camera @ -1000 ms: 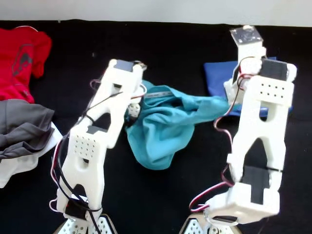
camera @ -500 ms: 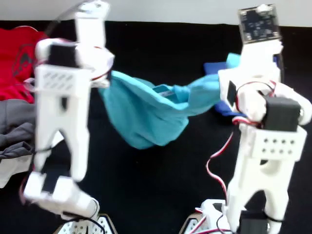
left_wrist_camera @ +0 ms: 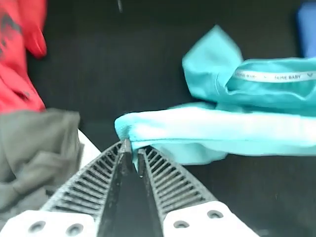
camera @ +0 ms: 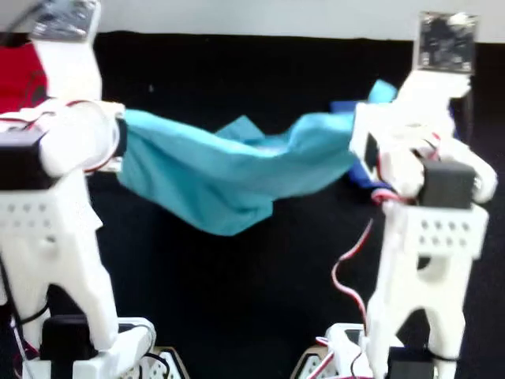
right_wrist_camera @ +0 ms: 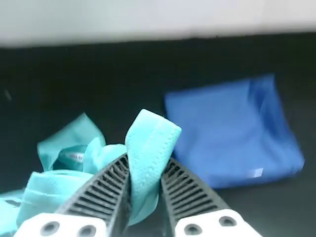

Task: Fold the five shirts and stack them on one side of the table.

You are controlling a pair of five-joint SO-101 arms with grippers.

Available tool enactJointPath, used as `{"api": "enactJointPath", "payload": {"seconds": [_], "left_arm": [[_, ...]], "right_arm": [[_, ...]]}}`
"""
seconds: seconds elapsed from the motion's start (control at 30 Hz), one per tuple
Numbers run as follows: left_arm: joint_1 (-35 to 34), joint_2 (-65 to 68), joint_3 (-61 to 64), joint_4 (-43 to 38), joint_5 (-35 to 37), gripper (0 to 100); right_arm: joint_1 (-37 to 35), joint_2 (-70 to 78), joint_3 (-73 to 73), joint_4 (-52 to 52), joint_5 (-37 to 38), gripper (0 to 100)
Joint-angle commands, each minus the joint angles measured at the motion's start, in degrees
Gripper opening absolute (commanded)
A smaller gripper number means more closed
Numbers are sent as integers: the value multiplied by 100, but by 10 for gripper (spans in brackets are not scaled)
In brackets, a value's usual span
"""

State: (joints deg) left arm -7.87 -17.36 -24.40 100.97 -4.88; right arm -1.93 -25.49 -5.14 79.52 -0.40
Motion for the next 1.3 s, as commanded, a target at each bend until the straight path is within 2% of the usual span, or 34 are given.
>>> {"api": "enactJointPath", "payload": {"seconds": [0.0,0.13,0.23,0.43,0.5,0.6,0.7,0.87,0.97,1.07,1.27], "left_arm": [[251,-92,1437,-132,-53,8],[268,-145,3178,-765,-44,8],[286,-145,4207,-1196,-44,8],[286,-145,5569,-1864,-53,8],[286,-145,5877,-2040,-281,8],[286,-145,6149,-2189,-431,8],[286,-145,6220,-2259,-440,8],[286,-145,6185,-2259,-448,8],[286,-145,6185,-2259,-448,8],[277,-145,6185,-2330,-448,8],[259,-145,6185,-2453,-422,8]], "right_arm": [[-66,110,963,-13,-44,6],[-66,127,2211,-127,-26,6],[-66,127,3125,-277,255,6],[-40,127,4752,-1007,958,6],[-40,127,5059,-1095,1204,6],[-40,127,5165,-998,1670,9],[-57,119,5059,-470,2400,28],[-40,119,4268,743,2989,217],[-40,-110,3644,1174,3077,220],[-66,-558,3327,1174,3059,219],[-646,-778,4330,796,2989,219]]}}
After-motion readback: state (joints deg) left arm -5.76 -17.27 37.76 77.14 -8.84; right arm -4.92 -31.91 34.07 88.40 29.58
